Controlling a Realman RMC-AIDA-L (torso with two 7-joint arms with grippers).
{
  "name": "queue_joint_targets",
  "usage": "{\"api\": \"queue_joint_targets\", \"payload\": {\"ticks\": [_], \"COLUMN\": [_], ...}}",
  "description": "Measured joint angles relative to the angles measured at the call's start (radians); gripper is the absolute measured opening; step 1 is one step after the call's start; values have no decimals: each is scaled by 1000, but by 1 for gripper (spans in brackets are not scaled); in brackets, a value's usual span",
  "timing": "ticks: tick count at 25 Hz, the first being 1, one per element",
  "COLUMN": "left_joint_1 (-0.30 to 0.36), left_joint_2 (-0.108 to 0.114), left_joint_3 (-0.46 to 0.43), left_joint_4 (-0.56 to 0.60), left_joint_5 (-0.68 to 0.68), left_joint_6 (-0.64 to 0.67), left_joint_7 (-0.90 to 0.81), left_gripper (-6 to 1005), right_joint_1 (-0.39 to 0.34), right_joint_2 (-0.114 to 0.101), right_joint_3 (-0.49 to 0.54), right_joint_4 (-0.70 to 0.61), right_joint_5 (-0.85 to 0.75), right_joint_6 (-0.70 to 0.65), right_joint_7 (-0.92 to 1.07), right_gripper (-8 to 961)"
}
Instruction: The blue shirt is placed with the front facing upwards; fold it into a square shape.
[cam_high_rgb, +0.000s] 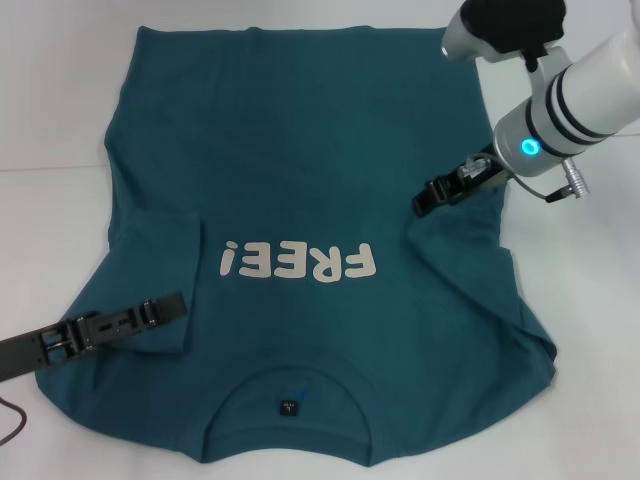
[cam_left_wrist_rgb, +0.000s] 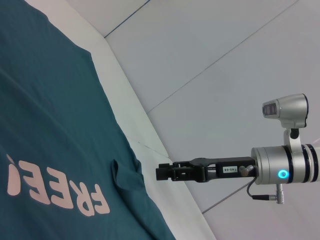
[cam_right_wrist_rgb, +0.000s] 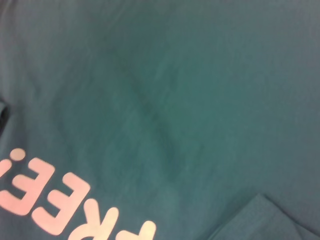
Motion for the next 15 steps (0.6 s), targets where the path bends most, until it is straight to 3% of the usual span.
{"api": "queue_joint_targets", "payload": {"ticks": [5, 9, 11, 15], "left_joint_1": [3, 3, 3, 0], "left_joint_2": [0, 0, 0, -1], "left_joint_3": [0, 0, 0, 0], "left_joint_4": [0, 0, 0, 0], "left_joint_5": [-1, -1, -1, -1], "left_joint_6": [0, 0, 0, -1], "left_joint_7": [-1, -4, -5, -5], "left_gripper": [658, 658, 657, 657], "right_joint_1": [2, -15, -49, -132], "right_joint_2": [6, -8, -18, -35], "right_joint_3": [-19, -16, 8, 64], "right_joint_4": [-4, -42, -101, -205], "right_joint_5": [-15, -74, -51, 85], "right_joint_6": [-8, -71, -128, -226], "right_joint_7": [-10, 21, 23, -15], "right_gripper": [552, 712, 792, 838]}}
